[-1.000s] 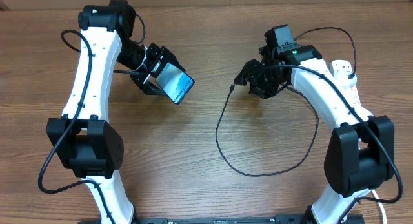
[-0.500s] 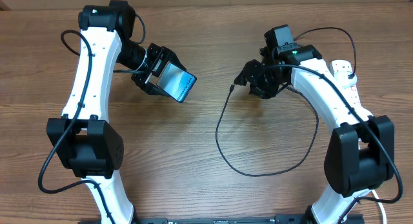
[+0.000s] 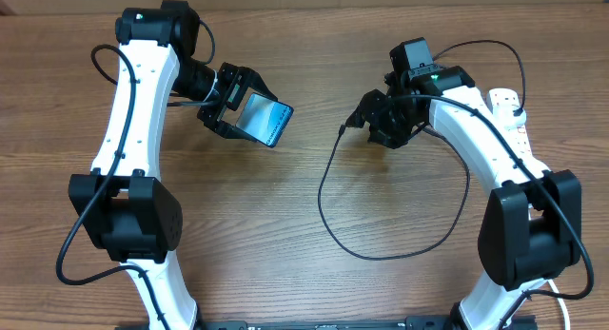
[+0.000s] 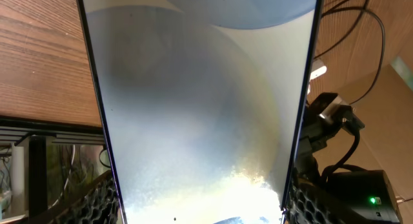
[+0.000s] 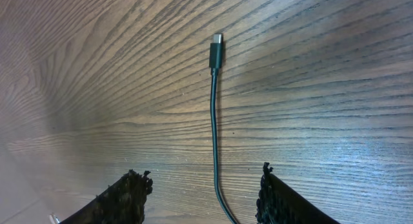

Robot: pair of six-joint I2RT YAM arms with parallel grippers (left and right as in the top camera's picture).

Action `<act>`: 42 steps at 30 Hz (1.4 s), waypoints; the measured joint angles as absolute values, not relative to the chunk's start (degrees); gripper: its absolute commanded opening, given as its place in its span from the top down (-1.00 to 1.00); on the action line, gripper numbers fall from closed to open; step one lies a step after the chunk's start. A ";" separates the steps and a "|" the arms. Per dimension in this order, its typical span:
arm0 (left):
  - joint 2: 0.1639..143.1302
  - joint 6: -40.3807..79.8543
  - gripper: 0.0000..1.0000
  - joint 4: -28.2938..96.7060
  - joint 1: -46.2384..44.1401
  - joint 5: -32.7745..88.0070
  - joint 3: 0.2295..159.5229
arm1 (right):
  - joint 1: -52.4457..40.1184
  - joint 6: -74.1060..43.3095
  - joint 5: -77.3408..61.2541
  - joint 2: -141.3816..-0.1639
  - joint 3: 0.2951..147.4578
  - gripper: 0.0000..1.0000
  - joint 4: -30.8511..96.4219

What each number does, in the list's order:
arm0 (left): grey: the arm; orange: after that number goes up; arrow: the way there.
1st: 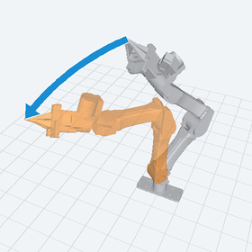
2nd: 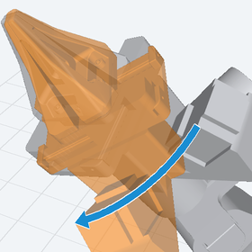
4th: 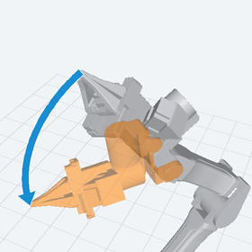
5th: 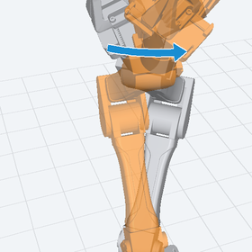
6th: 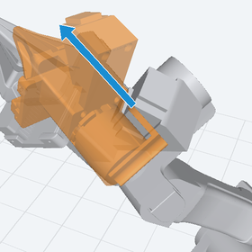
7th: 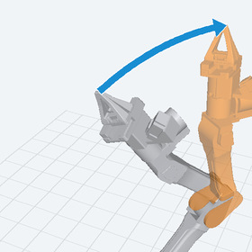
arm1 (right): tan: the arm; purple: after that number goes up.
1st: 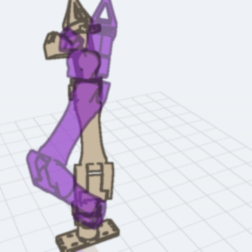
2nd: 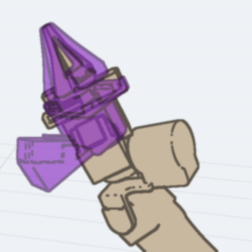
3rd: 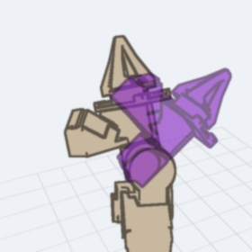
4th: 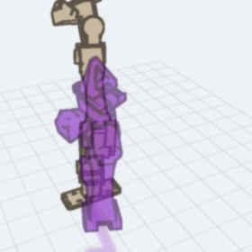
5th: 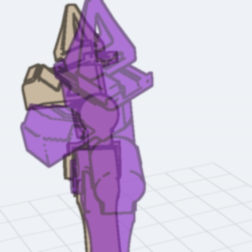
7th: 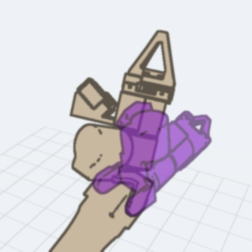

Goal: Plug charger to phone and switch on socket
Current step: 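Lower the right gripper and close it on the cable plug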

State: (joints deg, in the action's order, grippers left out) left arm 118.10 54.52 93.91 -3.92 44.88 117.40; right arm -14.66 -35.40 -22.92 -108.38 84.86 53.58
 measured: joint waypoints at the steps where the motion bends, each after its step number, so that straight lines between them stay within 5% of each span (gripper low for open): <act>1: 118.10 54.52 0.20 93.91 -3.92 45.01 117.40 | -14.66 -35.44 -22.92 -108.38 84.86 -0.18 53.56; 42: 118.10 54.54 0.19 92.55 -3.86 42.15 117.40 | -14.66 -35.79 -22.94 -108.40 84.86 -0.20 54.02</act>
State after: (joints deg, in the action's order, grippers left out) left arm 118.10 54.54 92.55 -3.86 42.15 117.40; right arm -14.66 -35.79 -22.94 -108.40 84.86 54.02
